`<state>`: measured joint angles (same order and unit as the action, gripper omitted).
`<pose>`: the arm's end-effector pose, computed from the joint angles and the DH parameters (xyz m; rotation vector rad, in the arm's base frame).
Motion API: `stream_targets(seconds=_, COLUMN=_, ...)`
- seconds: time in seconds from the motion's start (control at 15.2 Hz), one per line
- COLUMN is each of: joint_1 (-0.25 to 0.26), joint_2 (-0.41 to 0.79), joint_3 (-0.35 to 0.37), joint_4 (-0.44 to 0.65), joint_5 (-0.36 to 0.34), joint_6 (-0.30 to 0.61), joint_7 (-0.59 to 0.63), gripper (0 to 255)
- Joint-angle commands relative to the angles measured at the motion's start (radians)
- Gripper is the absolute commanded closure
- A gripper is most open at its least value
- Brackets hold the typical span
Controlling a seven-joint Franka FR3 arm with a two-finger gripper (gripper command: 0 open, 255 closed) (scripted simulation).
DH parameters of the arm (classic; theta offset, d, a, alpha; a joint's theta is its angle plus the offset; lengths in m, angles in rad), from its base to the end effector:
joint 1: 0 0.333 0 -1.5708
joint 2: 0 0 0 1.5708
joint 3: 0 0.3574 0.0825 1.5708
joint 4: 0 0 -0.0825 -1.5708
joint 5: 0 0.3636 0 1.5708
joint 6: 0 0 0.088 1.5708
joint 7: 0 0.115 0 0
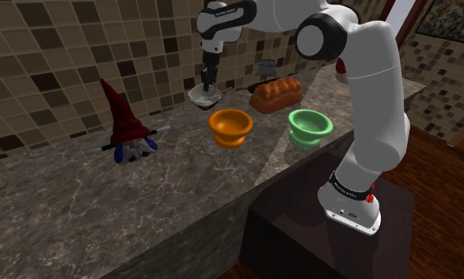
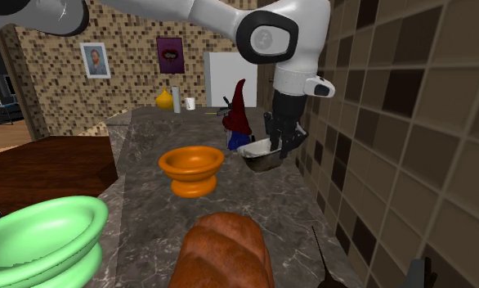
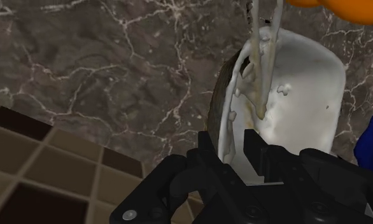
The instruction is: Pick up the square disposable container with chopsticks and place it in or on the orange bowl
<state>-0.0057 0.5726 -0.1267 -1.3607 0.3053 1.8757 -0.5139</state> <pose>0.7135 -0.0492 0.4213 -2.8839 -0.4358 -0.0297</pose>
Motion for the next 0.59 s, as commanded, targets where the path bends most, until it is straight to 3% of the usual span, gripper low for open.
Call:
stream_targets(seconds=0.0, joint_1=-0.001, joint_2=-0.006, joint_3=-0.001, joint_4=0.019, joint_5=-0.003, joint_6=-0.025, joint_7=0.006, gripper=255)
stream_targets(seconds=0.53, joint_1=-0.006, joint_2=-0.020, joint_3=-0.003, joint_4=0.104, joint_5=-0.010, joint_6=-0.121, joint_7=0.029, gripper=255)
